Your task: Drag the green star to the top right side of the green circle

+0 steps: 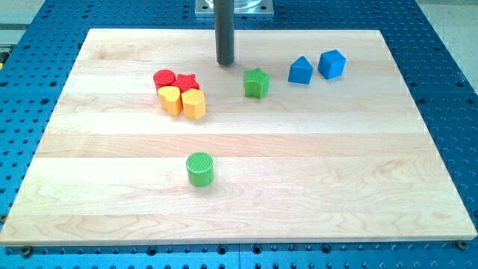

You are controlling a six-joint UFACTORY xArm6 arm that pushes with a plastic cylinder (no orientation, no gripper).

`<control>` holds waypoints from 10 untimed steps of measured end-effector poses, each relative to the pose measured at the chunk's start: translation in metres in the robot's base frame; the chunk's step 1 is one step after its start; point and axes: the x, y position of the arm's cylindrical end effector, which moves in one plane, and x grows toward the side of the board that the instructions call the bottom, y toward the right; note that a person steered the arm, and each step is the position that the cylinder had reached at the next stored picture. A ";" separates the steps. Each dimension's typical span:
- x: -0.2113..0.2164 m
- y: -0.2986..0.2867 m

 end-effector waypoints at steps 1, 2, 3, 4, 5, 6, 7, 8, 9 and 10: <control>0.000 0.021; 0.011 0.049; 0.049 0.068; 0.083 0.063; 0.105 0.105; 0.145 0.064; 0.085 0.080; 0.092 0.039; 0.160 0.039; 0.187 0.042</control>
